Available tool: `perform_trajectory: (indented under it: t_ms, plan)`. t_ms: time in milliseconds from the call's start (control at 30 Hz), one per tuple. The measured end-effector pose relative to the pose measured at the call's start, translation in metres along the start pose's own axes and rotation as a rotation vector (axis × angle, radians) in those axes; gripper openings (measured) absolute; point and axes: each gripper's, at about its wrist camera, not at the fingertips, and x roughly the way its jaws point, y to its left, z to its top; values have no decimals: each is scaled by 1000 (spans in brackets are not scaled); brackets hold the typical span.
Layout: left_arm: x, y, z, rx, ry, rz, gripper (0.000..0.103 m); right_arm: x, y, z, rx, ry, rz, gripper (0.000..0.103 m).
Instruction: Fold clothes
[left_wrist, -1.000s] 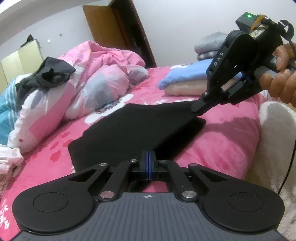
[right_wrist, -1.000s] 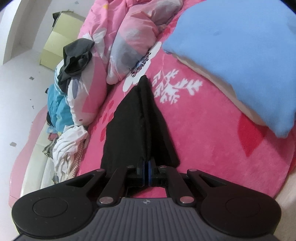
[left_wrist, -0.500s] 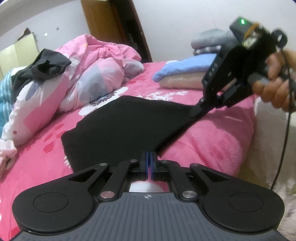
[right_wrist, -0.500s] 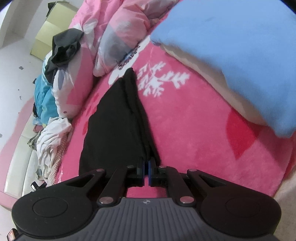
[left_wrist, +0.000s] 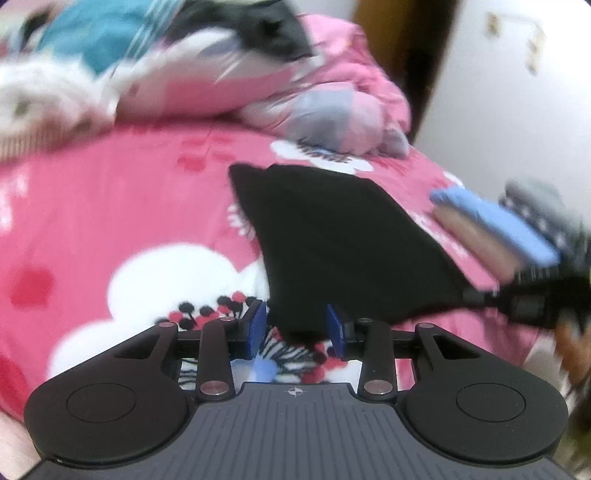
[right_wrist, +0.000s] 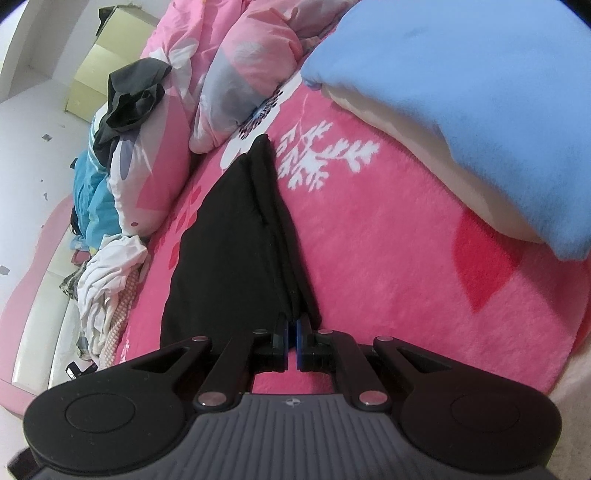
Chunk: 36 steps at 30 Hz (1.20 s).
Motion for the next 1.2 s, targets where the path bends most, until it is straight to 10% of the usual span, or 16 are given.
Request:
perform_trajectory:
  t_ms: [433, 900, 1200]
  plan:
    - [13, 16, 11, -151, 49, -28, 3, -1, 2, -1, -42, -15, 7, 3]
    - [9, 5, 1, 31, 34, 45, 14, -12, -10, -4, -81, 0, 69, 9]
    - [-1, -4, 30, 87, -65, 39, 33, -33, 41, 5, -346, -173, -11, 11]
